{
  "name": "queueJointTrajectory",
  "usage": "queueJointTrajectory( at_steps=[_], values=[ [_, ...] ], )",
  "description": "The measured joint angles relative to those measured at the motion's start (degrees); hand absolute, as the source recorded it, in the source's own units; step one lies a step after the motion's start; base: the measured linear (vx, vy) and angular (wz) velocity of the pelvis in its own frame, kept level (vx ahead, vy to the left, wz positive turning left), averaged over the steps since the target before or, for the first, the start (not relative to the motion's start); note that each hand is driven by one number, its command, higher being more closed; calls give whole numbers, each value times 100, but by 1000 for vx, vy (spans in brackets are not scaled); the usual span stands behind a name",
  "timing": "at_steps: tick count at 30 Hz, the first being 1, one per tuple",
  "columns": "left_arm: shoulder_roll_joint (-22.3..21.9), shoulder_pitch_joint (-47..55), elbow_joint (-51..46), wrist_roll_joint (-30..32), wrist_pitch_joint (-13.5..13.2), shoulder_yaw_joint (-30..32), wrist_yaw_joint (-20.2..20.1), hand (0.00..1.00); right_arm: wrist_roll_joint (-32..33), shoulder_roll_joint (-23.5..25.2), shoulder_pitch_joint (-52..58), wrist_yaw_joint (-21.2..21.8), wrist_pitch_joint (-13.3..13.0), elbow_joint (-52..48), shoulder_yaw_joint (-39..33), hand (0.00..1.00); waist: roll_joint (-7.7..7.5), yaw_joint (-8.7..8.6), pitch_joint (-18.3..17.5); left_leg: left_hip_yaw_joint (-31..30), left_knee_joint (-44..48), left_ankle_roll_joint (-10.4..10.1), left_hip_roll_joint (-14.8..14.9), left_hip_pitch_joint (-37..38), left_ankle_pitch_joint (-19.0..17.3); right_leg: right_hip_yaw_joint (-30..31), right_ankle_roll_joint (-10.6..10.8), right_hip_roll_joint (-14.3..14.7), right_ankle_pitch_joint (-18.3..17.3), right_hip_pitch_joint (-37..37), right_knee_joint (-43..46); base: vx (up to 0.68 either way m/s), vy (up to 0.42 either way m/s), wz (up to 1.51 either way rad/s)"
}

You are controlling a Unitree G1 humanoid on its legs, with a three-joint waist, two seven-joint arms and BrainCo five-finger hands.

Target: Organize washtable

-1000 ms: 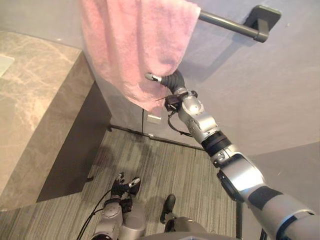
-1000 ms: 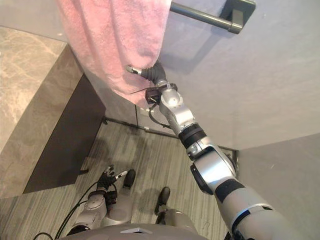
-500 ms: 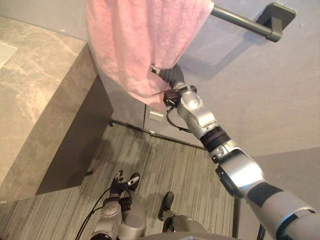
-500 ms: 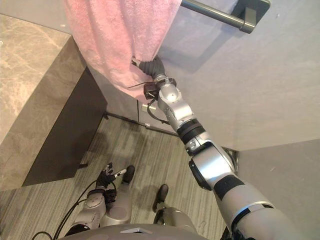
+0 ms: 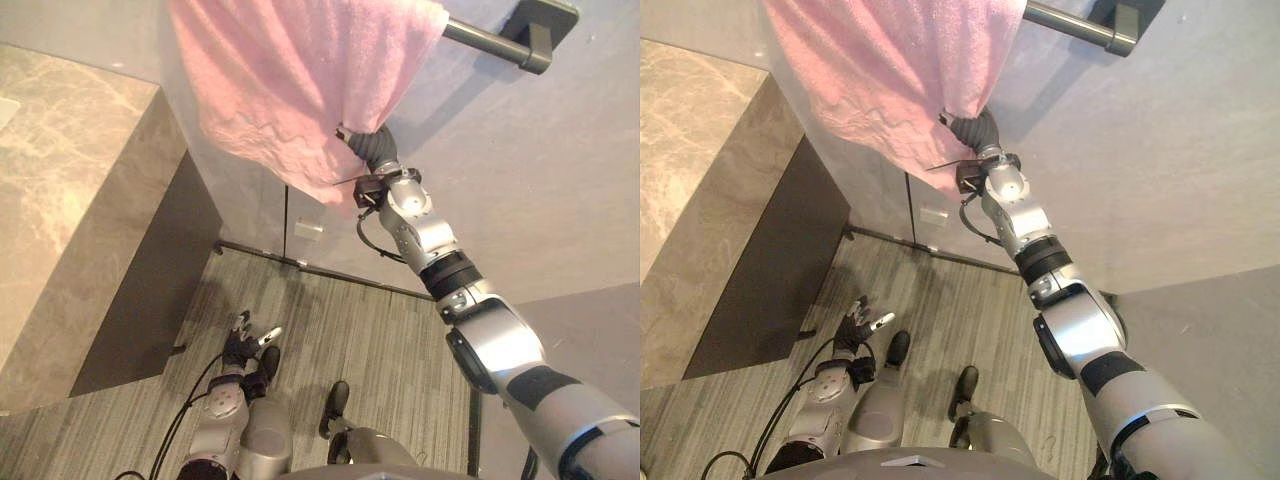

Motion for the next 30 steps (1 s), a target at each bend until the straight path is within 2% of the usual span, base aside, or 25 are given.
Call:
queueJointTrajectory(
  at_steps=[11,15,18,25,30],
  values=[
    [-13,193,-1330,-439,-169,-112,2,0,-192,-158,808,78,-138,-708,-87,100,-1,-95,-5,154,1,-12,-28,80,16,90,0,-36,0,28,-1,4,6,-5],
    [5,156,-2260,-441,-243,-82,40,0,-253,-147,1148,119,-250,-980,-131,100,1,-131,-14,189,1,-7,-50,111,13,131,-1,-56,1,47,-7,-8,15,-4],
    [30,-49,-2674,-431,-377,63,178,0,-252,-117,1355,127,-257,-1135,-141,100,13,-131,-53,219,1,-4,-59,128,15,154,-14,-66,10,56,-14,-10,14,-4],
    [139,-730,-3076,-231,-450,301,694,0,-239,264,1784,184,-255,-1158,-121,100,86,-151,-398,274,1,-5,-66,164,16,184,-47,-72,52,99,-93,-3,3,-3],
    [242,-1213,-3257,260,-458,452,1098,0,-239,420,1905,183,-228,-1332,-46,100,87,-296,-404,331,-2,-3,-65,185,15,246,-44,-67,150,151,-219,-29,8,-6]
  ],
)
